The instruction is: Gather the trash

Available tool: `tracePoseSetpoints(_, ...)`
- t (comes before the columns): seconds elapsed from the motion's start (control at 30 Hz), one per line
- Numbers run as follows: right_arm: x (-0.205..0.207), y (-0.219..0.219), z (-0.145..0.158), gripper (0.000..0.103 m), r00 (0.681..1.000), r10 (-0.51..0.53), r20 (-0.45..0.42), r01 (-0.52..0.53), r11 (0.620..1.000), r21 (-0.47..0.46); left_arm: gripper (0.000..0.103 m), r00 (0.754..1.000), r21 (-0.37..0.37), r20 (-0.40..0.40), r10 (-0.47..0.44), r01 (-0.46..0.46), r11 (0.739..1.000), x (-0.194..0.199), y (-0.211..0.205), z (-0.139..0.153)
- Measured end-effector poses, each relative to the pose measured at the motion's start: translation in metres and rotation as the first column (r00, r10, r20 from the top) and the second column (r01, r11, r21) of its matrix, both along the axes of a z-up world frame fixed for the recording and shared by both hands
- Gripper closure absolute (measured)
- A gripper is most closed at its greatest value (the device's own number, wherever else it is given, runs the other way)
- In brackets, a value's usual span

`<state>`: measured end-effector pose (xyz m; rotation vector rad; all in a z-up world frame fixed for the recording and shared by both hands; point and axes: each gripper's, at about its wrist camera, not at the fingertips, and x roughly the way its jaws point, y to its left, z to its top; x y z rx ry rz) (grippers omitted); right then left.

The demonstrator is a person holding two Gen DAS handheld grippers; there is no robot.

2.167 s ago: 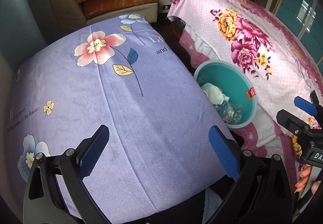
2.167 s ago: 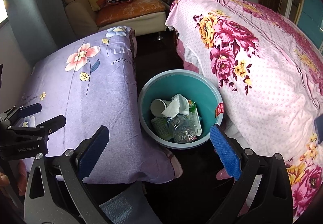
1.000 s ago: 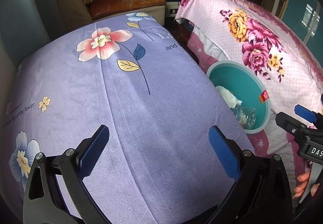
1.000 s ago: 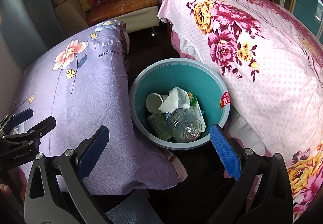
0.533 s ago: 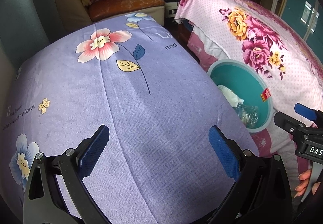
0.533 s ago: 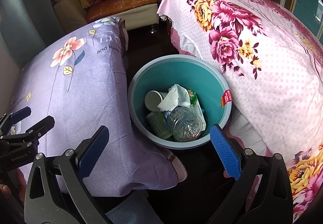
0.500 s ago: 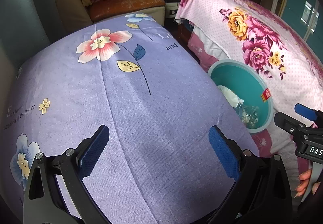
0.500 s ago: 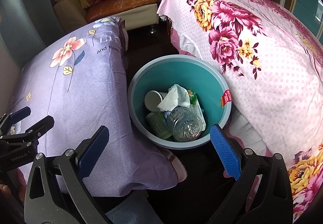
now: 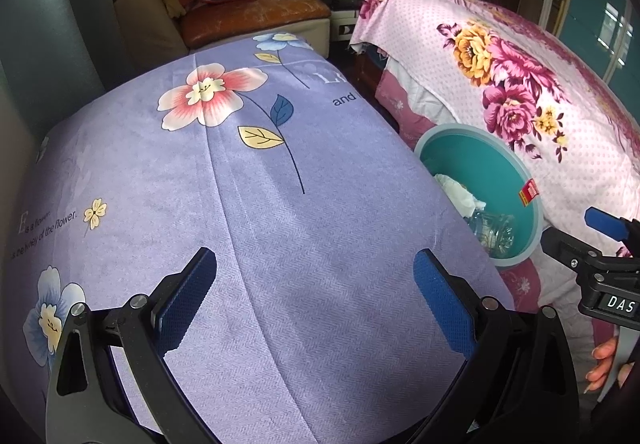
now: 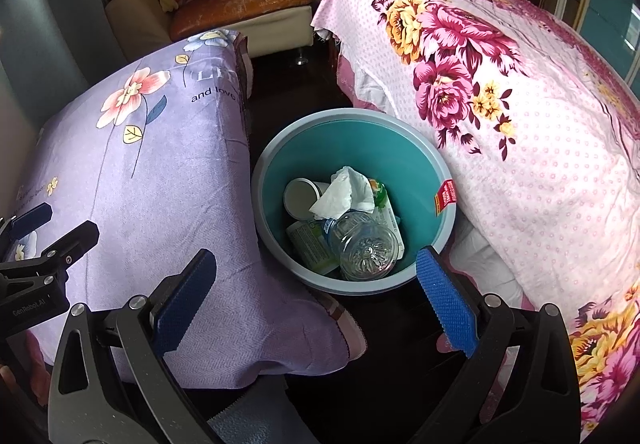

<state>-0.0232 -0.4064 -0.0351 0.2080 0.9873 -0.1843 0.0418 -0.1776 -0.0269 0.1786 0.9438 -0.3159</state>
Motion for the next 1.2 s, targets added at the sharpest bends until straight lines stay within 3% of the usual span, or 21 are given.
tracePoseSetpoints(1.2, 0.0067, 0.0098, 0.0055, 0.007, 1.0, 0.015, -0.015, -0.015, 1.0, -0.022, 0.004, 1.0, -0.004, 0.008, -0.001, 0.001, 1.0, -0.0007, 0.0028, 0.0043)
